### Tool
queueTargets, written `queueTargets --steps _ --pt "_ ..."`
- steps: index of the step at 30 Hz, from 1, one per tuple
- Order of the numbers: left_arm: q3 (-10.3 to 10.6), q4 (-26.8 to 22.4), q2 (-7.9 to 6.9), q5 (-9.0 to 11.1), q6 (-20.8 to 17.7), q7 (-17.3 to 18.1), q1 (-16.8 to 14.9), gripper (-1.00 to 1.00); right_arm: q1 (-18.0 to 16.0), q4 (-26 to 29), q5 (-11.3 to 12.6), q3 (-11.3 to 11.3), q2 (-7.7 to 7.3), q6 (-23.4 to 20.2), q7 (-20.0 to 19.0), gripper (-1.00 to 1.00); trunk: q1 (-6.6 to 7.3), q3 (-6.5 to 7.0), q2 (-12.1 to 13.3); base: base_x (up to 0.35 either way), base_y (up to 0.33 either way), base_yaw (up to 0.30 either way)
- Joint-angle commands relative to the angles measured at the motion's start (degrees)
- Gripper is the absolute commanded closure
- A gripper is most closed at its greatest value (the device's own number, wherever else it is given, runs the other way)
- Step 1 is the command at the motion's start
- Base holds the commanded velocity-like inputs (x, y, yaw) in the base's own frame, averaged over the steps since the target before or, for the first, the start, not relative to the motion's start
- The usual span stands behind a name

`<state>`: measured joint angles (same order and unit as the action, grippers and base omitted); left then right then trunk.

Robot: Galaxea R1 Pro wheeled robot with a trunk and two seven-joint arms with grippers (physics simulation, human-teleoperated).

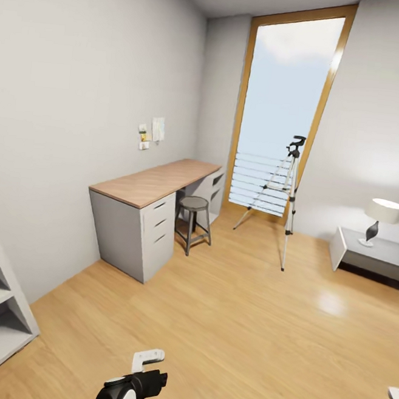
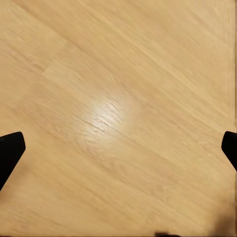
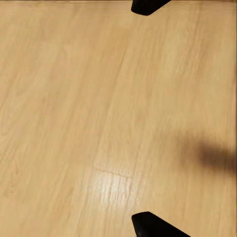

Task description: Attach the digital camera to the camera tripod in the bedroom.

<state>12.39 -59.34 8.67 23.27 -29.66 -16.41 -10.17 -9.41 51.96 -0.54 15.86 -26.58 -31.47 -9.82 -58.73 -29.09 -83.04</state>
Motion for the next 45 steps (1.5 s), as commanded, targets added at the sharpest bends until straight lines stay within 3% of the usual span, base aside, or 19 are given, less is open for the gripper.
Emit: queueTargets --steps 1,5,13,45 --pt "0.1 -0.1 -0.02 0.6 -0.2 -0.5 0.0 -1.0 0.0 0.1 -0.1 0.1 0.01 -0.3 -0.3 -1.0 0.0 -0.09 0.0 0.0 0.0 -0.247" --pt "0.1 -0.1 -0.09 1.2 -0.1 -0.6 0.0 -1.0 -0.1 -0.6 -0.1 0.1 -0.68 3.3 -2.3 -1.0 0.0 -0.21 0.0 0.0 0.0 -0.247" --pt "0.1 -0.1 -0.1 1.5 -0.1 -0.6 0.0 -1.0 -0.1 -0.8 -0.2 0.1 -0.96 5.3 -3.8 -1.0 0.0 -0.44 0.0 0.053 0.0 -0.247" --pt "0.4 1.0 -0.09 1.5 -0.1 -0.7 0.0 -1.0 -0.1 -1.4 -0.3 -0.5 -0.91 5.9 -4.3 -1.0 0.0 -1.4 0.0 0.276 0.05 -0.247"
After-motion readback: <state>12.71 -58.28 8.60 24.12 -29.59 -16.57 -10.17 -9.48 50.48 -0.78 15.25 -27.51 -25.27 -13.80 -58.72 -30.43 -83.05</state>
